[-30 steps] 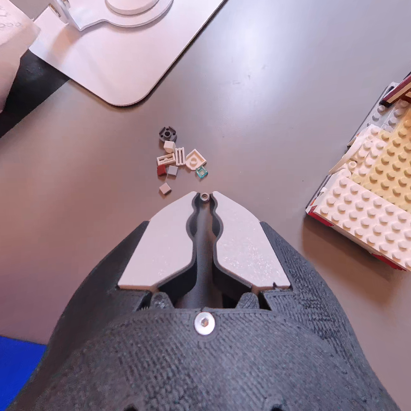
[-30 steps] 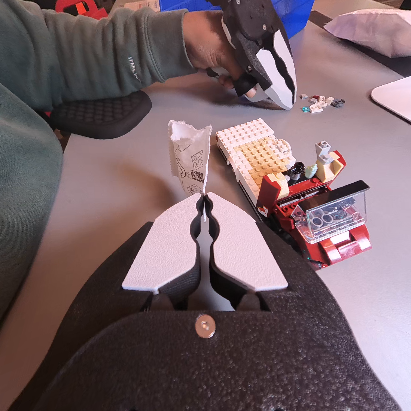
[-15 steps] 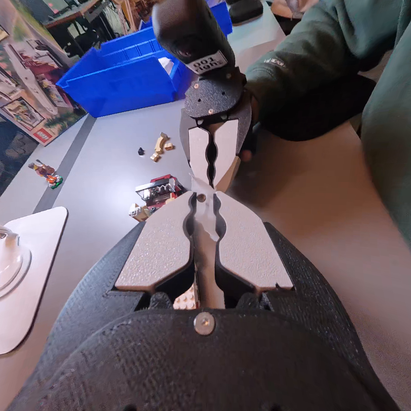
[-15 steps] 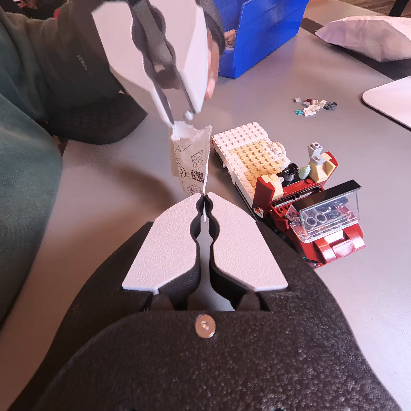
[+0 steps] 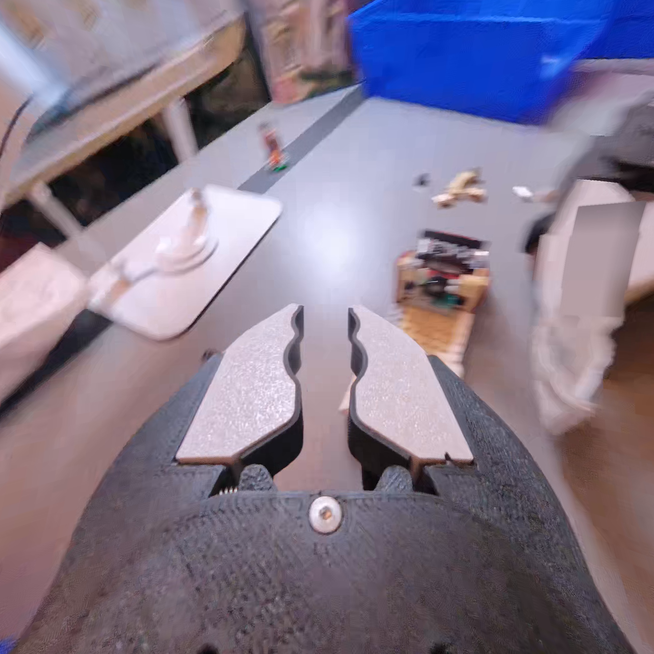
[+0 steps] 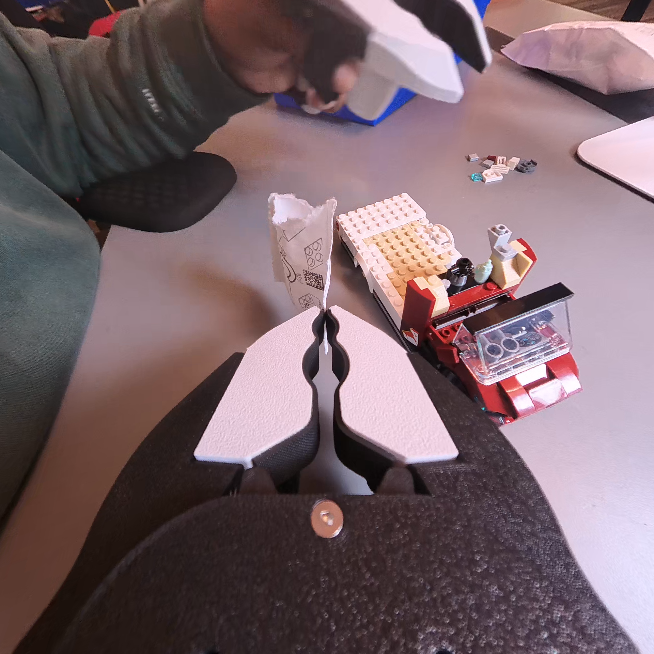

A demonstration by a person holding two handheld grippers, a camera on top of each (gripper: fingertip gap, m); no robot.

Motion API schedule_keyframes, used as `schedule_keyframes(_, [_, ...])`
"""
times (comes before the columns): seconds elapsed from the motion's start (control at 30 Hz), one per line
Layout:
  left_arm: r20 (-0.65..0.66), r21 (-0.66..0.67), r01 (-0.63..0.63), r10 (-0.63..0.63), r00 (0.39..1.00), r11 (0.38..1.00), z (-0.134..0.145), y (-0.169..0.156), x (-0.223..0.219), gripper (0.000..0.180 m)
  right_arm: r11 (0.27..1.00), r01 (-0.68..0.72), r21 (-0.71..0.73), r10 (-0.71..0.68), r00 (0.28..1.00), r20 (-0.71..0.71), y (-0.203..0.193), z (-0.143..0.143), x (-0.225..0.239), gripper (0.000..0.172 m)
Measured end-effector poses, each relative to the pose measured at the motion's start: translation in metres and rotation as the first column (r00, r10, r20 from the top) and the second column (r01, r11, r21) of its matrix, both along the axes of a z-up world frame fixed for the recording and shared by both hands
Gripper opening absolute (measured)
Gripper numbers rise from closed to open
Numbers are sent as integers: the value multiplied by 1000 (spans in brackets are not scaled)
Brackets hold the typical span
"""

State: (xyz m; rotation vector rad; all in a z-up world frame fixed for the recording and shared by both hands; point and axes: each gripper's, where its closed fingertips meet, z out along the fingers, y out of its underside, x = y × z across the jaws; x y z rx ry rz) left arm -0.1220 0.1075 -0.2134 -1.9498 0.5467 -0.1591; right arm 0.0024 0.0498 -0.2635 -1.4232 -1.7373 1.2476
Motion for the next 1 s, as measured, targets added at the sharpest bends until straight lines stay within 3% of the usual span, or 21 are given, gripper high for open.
schedule_keyframes(0.1, [26, -158, -207, 214, 976, 965, -42, 19, -59, 31, 1000, -9, 0, 9, 1000, 6, -2, -1, 0, 1])
schedule_keyframes(0.27, [-94, -296, -233, 215, 972, 926, -95, 25, -75, 27, 1000, -15, 3, 15, 1000, 9, -3, -1, 1, 1])
schedule_keyframes(0.47, [-102, -337, -243, 222, 970, 909, -98, 34, -80, 24, 1000, -22, -2, 22, 1000, 15, -4, -2, 1, 1])
schedule_keyframes(0.57, [-111, -348, -237, 211, 971, 907, -99, 34, -83, 12, 1000, -22, -3, 22, 1000, 15, -4, -2, 1, 1])
schedule_keyframes(0.73, [-142, -309, -158, 118, 983, 938, -98, 31, -80, 8, 1000, -24, 2, 23, 1000, 16, -5, -2, 1, 1])
schedule_keyframes(0.8, [-108, -246, -59, 34, 994, 968, -84, 28, -64, 8, 1000, -22, 6, 22, 1000, 15, -5, -2, 1, 1])
schedule_keyframes(0.87, [-63, -128, 87, -96, 993, 988, -50, 20, -33, 8, 1000, -16, 8, 15, 1000, 15, -3, -2, 1, 1])
schedule_keyframes(1.0, [20, 62, 426, -427, 904, 903, 18, -26, 55, 8, 1000, 1, -6, -1, 1000, 16, 0, -2, 0, 1])
